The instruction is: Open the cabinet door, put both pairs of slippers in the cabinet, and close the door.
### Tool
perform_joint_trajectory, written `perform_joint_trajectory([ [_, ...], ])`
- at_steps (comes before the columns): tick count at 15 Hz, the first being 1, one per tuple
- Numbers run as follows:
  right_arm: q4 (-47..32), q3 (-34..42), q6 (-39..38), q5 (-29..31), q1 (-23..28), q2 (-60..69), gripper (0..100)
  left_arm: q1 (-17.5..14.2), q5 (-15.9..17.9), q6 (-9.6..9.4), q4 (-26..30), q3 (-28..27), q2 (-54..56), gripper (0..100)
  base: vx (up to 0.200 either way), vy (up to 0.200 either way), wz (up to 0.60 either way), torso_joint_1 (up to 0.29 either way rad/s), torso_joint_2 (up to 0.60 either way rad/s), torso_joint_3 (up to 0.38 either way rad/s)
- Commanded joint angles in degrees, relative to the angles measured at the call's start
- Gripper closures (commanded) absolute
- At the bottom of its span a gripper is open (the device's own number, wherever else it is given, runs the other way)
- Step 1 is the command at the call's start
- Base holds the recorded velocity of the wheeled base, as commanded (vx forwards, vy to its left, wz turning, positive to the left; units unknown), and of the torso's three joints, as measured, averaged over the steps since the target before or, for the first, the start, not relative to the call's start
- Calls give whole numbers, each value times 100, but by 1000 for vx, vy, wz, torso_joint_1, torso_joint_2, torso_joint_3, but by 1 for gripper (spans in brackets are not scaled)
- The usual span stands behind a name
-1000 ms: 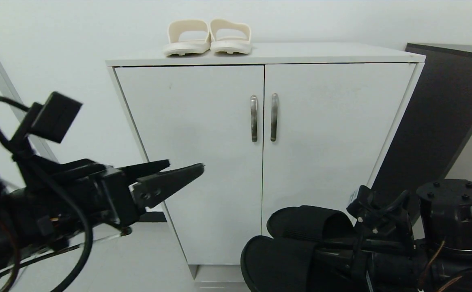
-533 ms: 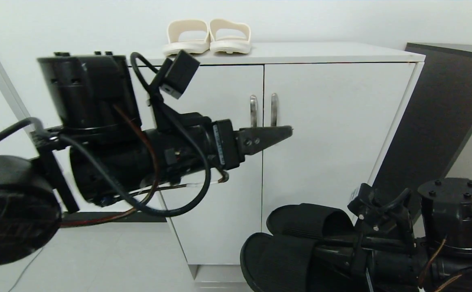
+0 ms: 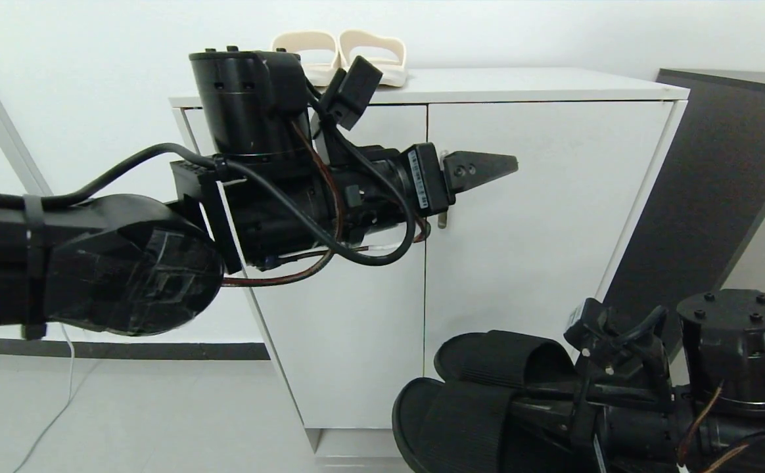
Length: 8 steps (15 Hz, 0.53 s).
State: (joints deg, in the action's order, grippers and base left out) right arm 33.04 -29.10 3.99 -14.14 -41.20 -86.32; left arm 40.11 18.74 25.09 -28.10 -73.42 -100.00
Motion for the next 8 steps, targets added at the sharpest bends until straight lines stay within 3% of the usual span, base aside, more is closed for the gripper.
perform_joint_trajectory([
  [1,1,1,6,-1,7,-7,100,-20,-213,-109,33,-76,-151,0,0,0,0,0,0,0],
  [5,1,1,14,8,25,28,100,-100,-687,-250,50,-84,-187,0,0,0,0,0,0,0],
  [8,1,1,14,8,16,36,100,-240,-722,-250,50,-287,-441,0,0,0,0,0,0,0],
])
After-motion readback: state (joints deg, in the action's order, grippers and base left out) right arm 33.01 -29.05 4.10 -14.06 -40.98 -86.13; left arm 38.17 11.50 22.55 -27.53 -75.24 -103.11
